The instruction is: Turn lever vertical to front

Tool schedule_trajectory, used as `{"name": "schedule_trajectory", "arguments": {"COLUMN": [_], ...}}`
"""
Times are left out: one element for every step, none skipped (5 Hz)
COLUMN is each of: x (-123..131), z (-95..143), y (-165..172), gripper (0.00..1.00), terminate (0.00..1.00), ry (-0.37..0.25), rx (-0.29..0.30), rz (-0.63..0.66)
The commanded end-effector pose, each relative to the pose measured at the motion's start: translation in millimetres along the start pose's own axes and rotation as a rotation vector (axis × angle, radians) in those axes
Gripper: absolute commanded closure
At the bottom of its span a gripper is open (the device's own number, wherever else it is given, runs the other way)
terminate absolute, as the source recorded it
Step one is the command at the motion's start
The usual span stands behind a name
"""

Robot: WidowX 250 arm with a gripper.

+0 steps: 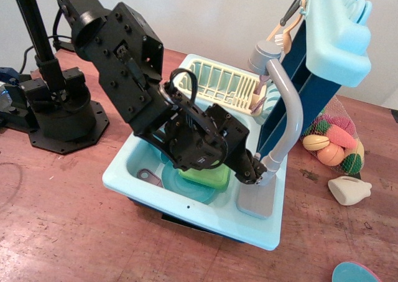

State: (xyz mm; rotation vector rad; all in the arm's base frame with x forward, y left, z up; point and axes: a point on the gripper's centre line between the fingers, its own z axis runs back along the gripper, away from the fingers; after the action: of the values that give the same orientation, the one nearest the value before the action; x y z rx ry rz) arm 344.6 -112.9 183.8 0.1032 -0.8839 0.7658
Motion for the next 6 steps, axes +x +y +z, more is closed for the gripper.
{"name": "schedule_trajectory", "arguments": {"x": [0, 5, 6, 4, 1, -1], "z": [0, -8, -17, -21, -14, -13], "y": [0, -4, -6, 1, 12, 26], "gripper": [0.00, 0.00, 0.00, 0.00, 0.00, 0.00], "terminate": [0.00, 0.00, 0.00, 0.00, 0.00, 0.00], "ry": [0.000, -0.018, -0.042, -0.071, -0.133, -0.177], "rx": [0.000, -0.015, -0.037, -0.072, -0.080, -0.092], "rz": [0.000, 0.005, 0.030, 0.071, 0.132, 0.181]}}
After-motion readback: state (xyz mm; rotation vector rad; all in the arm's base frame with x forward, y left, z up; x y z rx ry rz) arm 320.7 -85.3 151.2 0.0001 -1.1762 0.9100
